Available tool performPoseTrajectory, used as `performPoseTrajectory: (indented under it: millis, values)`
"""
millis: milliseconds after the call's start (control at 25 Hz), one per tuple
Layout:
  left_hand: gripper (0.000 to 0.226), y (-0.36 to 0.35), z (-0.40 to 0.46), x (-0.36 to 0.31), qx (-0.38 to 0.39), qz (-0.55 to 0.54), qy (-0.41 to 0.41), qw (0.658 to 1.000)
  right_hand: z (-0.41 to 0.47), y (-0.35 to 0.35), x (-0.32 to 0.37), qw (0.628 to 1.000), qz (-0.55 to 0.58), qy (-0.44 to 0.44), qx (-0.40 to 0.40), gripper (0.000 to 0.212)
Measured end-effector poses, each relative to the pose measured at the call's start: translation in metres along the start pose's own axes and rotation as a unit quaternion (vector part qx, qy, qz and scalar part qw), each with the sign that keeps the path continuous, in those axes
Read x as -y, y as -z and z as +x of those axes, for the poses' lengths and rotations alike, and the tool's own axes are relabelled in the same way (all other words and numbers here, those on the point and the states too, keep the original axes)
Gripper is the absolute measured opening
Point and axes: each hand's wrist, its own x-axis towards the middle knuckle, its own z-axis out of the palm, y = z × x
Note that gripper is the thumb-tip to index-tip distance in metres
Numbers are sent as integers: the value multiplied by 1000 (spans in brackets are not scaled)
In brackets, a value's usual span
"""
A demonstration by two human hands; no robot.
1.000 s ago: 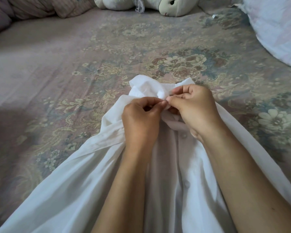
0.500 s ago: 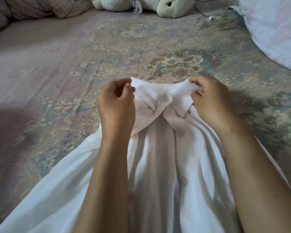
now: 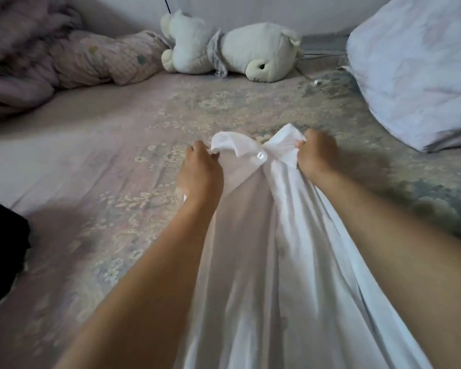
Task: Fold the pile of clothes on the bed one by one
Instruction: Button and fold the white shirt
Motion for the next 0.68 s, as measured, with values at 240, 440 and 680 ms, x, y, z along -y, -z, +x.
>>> performPoseTrajectory:
  millis: [240, 440, 680]
  values:
    - [71, -48, -47, 38, 107, 191, -61, 974, -37, -53, -7, 991, -90, 91, 45, 47]
    - [74, -37, -13, 33, 311, 179, -18, 933, -68, -27, -13, 952, -126, 0, 278, 63]
    - [69, 74, -172, 90, 265, 275, -184, 906, -234, 56, -53, 927, -160, 67, 333, 58]
